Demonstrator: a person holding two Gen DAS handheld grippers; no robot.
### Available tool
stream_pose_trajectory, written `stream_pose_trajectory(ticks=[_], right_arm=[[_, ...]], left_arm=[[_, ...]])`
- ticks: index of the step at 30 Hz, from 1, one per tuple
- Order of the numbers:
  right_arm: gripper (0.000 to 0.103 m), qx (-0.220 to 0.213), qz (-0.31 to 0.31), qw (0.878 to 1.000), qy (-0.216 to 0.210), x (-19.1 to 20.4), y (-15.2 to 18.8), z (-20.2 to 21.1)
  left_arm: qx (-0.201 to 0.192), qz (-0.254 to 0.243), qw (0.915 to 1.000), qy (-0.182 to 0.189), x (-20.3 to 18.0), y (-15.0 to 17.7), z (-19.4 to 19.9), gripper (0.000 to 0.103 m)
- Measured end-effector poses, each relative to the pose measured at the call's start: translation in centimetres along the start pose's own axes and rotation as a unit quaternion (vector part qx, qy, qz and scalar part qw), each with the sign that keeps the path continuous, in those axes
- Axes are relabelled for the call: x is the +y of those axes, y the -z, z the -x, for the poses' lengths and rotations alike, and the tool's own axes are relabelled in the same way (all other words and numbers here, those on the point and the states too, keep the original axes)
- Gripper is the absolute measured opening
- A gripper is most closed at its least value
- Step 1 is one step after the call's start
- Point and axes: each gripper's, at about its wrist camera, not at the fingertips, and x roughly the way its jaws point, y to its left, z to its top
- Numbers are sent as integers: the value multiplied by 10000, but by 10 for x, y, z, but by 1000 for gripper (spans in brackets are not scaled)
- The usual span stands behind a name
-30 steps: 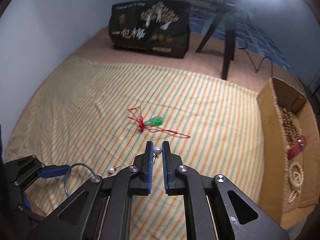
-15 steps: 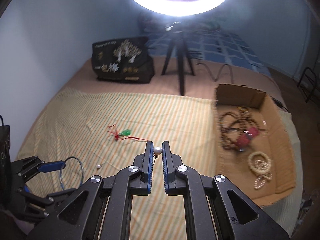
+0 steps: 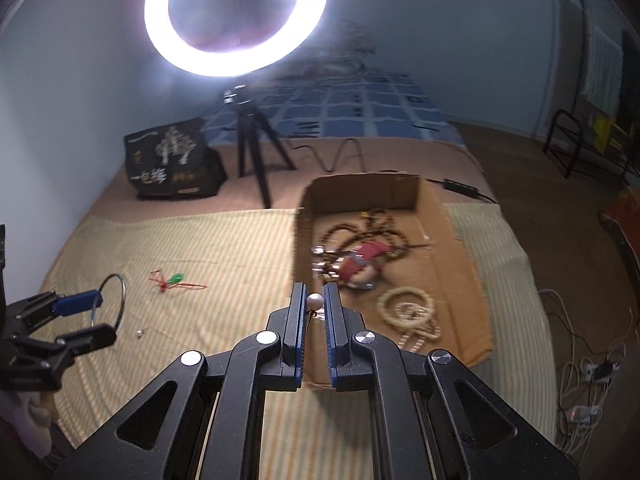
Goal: Organize jewelry
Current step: 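Carry bangle and pearl earring into the cardboard box and open both tools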
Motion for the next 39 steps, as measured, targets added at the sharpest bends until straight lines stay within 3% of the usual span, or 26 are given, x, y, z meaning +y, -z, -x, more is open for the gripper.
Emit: stream_pose_trajectory(ticks=[24,39], right_arm=[[7,214,-412,9987,211,-57,3,-25],[7,384,-508,9977,230,-68,3,-46]], left_arm=[[-6,-388,9989,268,-68,-86,-98,72],[196,-214,9987,424,-81,-116,-148,72]])
